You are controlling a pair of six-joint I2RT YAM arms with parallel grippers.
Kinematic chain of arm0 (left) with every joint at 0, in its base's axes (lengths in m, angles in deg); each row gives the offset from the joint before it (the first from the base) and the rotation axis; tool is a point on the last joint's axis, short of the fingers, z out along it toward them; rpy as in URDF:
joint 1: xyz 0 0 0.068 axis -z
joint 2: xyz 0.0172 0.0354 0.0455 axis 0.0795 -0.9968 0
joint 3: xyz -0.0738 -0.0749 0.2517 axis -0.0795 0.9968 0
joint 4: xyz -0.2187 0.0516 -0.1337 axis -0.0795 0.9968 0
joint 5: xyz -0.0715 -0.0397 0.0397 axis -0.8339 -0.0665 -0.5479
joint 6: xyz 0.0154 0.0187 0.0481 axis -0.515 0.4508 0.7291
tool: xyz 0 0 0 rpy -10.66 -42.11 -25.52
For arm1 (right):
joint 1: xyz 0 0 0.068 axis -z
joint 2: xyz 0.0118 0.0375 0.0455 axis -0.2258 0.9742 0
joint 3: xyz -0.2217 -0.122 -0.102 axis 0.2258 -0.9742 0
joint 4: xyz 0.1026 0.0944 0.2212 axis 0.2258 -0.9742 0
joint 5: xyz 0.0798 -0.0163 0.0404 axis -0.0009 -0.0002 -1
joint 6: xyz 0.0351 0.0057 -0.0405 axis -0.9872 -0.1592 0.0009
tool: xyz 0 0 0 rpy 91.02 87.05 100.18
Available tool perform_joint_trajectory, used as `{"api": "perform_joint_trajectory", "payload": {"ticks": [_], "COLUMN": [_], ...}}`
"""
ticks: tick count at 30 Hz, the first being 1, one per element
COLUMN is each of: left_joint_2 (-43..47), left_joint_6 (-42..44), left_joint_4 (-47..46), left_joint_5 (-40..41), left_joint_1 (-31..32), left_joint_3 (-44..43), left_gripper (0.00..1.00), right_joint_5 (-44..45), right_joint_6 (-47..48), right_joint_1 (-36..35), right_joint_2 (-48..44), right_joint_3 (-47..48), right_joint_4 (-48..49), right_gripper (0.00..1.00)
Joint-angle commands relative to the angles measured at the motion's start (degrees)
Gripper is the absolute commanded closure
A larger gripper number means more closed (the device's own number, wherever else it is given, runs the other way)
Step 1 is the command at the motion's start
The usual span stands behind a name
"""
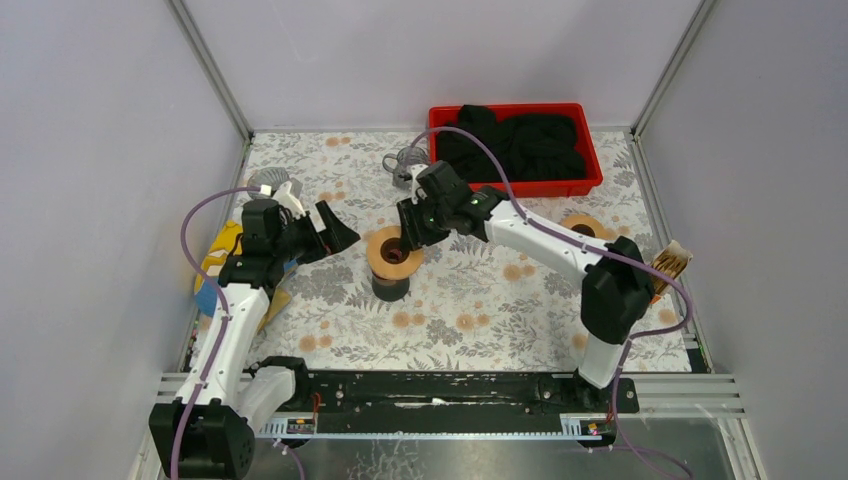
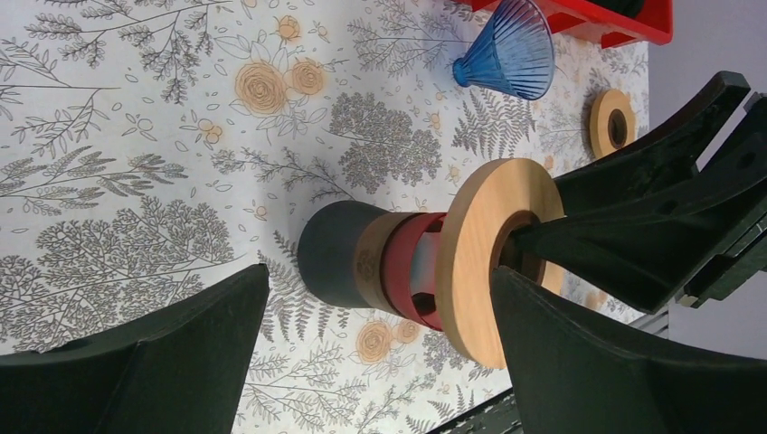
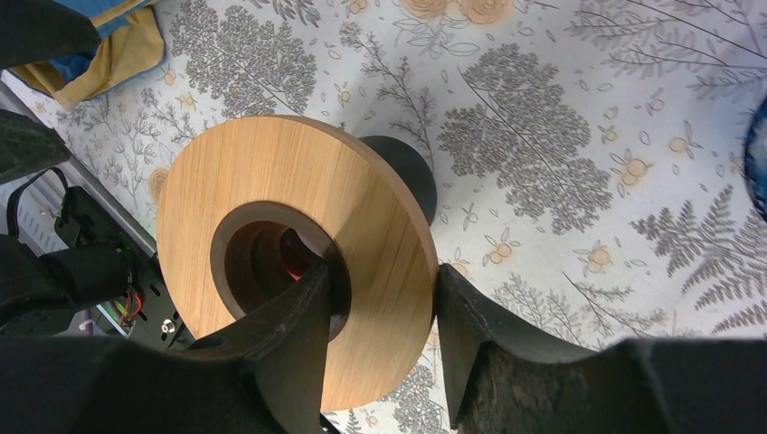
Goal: Place the coffee filter in the dripper
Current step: Place the dripper holder onto the coffee server.
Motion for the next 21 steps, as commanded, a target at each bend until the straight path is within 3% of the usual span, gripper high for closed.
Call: {"api": "perform_joint_trajectory", "payload": {"ticks": [1,17,21], "left_joint_2": [0.67,0.5,0.39], "left_joint_6": [2.54,3.16,3.25], "left_joint_4": [1.38,1.13,1.05], "left_joint_5": [1.4,-0.29,-0.82], "left_joint_1": [-0.6,-0.78,-0.86], "left_joint_3": [-1.84,-0.83,-0.64], "left_gripper": [0.0,0.0,0.0], "right_joint_5": [-0.54,2.96,2.89], "right_joint_6": [1.2,2.14,2.1], "right_joint_1": [-2.33,-4.38,-4.38], "right_joint_2": [1.78,5.91,5.71], "right_joint_3": [5.57,9.92,9.79], "right_joint_4": [-0.22,-3.29,-2.99], "right_gripper": [0.67,0.62,0.55]}}
